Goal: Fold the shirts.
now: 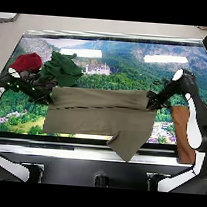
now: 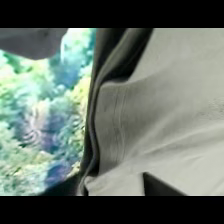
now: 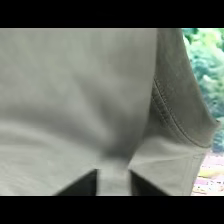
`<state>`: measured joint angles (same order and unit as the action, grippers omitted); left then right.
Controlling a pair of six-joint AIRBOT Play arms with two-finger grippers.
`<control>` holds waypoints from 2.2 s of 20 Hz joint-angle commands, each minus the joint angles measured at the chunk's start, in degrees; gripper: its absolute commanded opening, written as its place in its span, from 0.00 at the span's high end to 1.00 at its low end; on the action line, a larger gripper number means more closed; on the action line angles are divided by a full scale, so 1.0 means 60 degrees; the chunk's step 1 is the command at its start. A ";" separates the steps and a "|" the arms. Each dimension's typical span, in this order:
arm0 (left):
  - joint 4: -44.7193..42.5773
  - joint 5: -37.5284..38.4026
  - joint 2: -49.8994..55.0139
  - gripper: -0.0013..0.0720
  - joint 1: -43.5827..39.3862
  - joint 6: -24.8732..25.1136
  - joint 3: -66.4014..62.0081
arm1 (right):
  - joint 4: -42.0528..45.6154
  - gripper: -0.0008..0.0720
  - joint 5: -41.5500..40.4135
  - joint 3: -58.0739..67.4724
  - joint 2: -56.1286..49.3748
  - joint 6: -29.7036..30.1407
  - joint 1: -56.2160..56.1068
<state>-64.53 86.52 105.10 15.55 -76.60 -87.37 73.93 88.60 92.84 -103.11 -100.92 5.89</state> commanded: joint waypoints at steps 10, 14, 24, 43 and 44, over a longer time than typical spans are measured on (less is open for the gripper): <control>-0.0721 -0.0790 -0.3045 0.40 0.1195 0.0168 0.5104 | 0.1126 0.46 0.1173 -0.2412 0.2565 0.0550 0.1308; -0.0710 -0.1286 -0.3679 0.40 0.1738 0.0860 0.6218 | 0.1031 0.46 0.0889 -0.3639 0.3140 0.0998 0.1308; 0.0018 -0.1599 -0.3566 0.80 0.1698 0.0852 0.7031 | 0.0871 0.40 0.0160 -0.5741 0.4244 0.1333 0.1308; 0.0798 -0.1570 -0.4215 0.95 0.1698 0.1351 0.6368 | -0.3016 0.93 -0.2947 -0.8801 0.5246 0.2718 0.1308; 0.1013 -0.1574 -0.4390 0.95 0.1694 0.1341 0.6040 | -0.3024 0.94 -0.2703 -0.8102 0.5260 0.2696 0.1308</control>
<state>-62.78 73.95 81.25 25.69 -69.36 -47.90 57.56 67.33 37.39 -72.05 -85.84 13.80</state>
